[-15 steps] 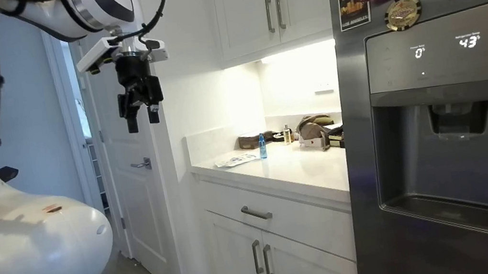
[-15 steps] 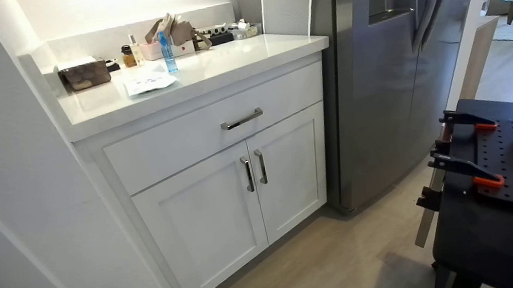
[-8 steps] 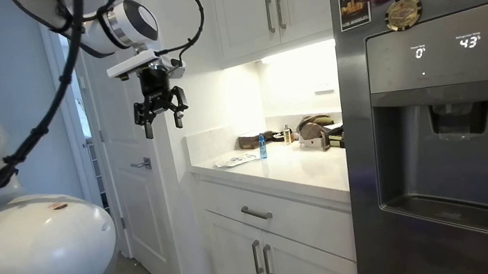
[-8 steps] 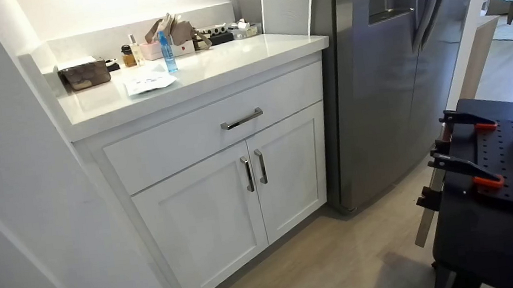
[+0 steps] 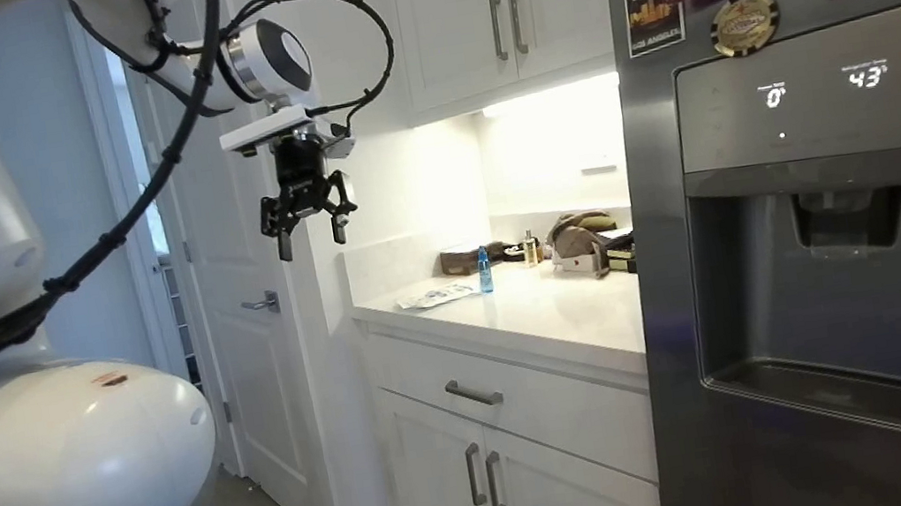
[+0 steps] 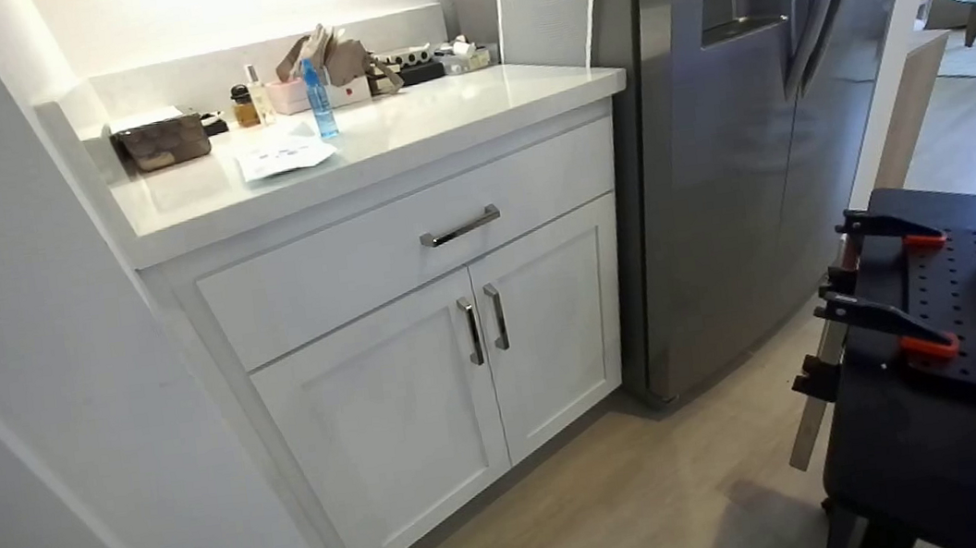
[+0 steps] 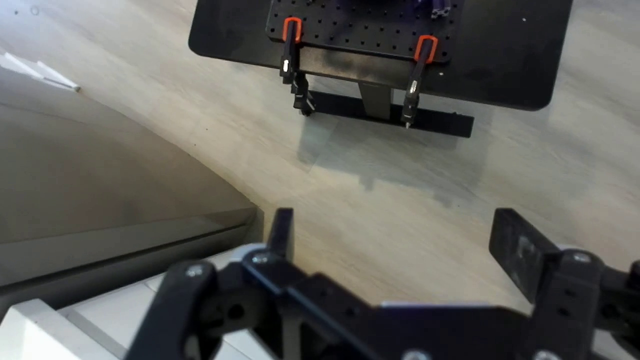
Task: Open the drawer
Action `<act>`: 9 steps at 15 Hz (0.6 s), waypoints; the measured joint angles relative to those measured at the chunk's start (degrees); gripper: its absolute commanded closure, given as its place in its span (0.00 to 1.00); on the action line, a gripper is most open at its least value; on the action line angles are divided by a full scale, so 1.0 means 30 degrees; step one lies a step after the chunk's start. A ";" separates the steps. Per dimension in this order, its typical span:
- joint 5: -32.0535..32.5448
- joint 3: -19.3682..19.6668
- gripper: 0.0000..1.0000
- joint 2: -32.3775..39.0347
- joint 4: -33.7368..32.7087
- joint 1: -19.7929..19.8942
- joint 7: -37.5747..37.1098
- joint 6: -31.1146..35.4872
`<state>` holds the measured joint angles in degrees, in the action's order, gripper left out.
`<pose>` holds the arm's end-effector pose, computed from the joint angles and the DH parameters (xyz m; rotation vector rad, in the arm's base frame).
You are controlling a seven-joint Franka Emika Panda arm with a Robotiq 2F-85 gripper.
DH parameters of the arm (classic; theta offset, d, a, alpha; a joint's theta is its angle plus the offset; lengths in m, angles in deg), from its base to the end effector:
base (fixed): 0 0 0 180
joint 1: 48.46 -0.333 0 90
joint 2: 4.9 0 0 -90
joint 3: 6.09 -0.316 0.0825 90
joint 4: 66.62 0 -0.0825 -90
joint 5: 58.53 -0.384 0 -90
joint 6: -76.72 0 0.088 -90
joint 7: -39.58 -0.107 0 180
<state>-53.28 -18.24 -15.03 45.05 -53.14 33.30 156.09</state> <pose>0.4422 0.1282 0.5293 2.8808 0.2520 -0.5239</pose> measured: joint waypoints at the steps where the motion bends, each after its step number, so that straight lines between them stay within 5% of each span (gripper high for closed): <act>1: -0.0321 0.0019 0.00 0.0111 -0.0002 -0.0015 -0.1164 0.0377; 9: -0.1586 0.0126 0.00 0.3497 0.0116 -0.0354 -0.9598 0.7558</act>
<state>-58.04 -17.86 -4.54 45.40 -54.20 4.51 178.77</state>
